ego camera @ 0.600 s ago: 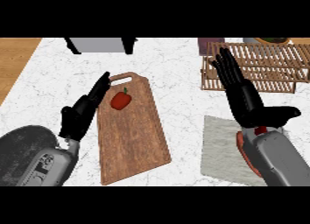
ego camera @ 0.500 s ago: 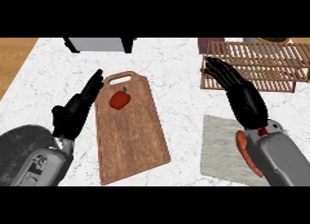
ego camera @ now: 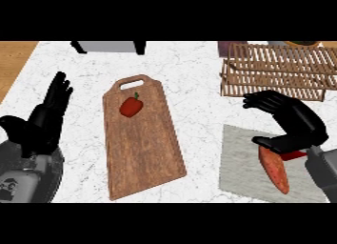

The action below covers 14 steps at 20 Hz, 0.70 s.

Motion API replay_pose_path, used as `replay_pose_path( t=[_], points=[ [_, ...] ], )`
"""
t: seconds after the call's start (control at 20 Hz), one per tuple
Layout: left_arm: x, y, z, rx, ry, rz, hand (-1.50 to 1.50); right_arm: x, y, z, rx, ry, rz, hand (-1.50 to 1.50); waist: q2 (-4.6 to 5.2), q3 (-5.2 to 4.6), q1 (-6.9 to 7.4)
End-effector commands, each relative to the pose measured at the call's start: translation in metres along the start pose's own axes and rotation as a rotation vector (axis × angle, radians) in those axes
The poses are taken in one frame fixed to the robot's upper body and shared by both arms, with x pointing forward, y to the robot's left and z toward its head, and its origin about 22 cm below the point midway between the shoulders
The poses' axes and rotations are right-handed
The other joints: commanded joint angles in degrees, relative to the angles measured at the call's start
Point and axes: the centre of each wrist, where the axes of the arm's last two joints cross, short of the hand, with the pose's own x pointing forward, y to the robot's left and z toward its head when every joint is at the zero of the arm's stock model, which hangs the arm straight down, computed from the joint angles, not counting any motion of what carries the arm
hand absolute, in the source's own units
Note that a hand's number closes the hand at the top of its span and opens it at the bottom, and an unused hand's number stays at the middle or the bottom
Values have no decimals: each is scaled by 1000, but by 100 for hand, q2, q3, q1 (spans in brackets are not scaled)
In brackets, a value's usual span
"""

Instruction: Pick the sweet potato from the placemat and place it in the tiered shelf

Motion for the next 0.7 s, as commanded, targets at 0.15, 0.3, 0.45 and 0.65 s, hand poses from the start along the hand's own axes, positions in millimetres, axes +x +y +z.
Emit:
replay_pose_path(
  t=[0.15,0.3,0.45,0.65],
  points=[
    [0,6,21,48,14,18,0,53,-70,31,290,-45,6,-150,-3,-7,-37],
    [-4,9,19,50,25,17,0,89,-77,35,433,55,202,-150,-11,-10,-94],
    [4,10,13,73,14,14,0,134,-68,29,570,129,391,-150,-44,-15,-197],
    [3,17,23,67,20,18,0,160,-31,13,624,147,707,-150,-69,-5,-182]
  ],
)
